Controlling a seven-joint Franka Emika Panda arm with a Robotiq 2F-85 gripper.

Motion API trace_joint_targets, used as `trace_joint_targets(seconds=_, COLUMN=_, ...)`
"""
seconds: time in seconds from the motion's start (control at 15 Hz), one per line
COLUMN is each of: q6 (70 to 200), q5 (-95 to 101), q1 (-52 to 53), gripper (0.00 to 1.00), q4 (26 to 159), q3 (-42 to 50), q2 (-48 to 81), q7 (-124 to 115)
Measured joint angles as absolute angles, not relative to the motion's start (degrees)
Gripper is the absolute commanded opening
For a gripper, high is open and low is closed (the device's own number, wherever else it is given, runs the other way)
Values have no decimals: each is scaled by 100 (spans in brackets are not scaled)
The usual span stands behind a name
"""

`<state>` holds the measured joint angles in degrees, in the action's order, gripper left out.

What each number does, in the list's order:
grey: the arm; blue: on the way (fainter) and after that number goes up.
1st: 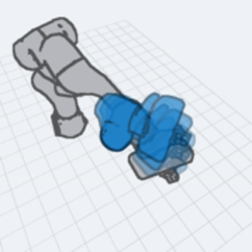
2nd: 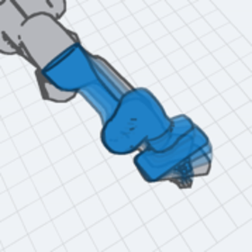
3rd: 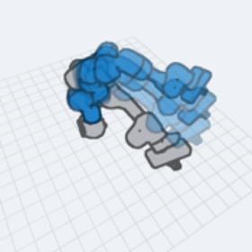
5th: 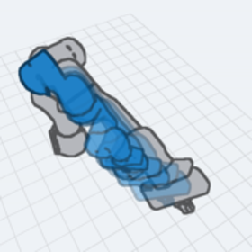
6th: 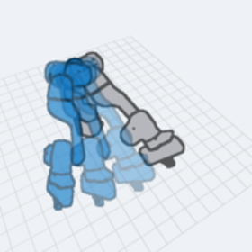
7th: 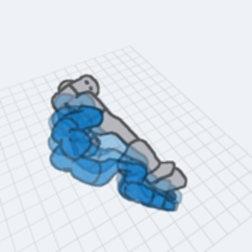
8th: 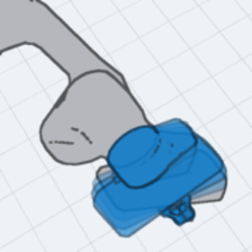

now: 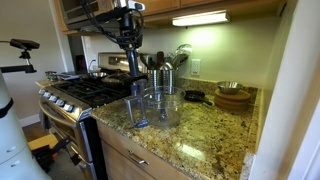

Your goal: Remove the object from the appliance on the right and place it on the counter

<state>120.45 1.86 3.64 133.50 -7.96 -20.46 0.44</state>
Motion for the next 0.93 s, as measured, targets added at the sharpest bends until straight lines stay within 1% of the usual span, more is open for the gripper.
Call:
trace_joint_targets(seconds=0.33, q6=12044, q5=186, q1=590, gripper=20, q4=13455, q3=-1206, q2=-1907, q7=-484)
trace_joint_targets(seconds=0.6, q6=12102, q5=186, q1=607, gripper=20, q4=13559, q3=-1311, q2=-1670, q7=-810)
trace_joint_targets(seconds=0.93, q6=12733, q5=186, q1=603, gripper=20, q4=13737, q3=-1266, q2=-1161, q7=-991)
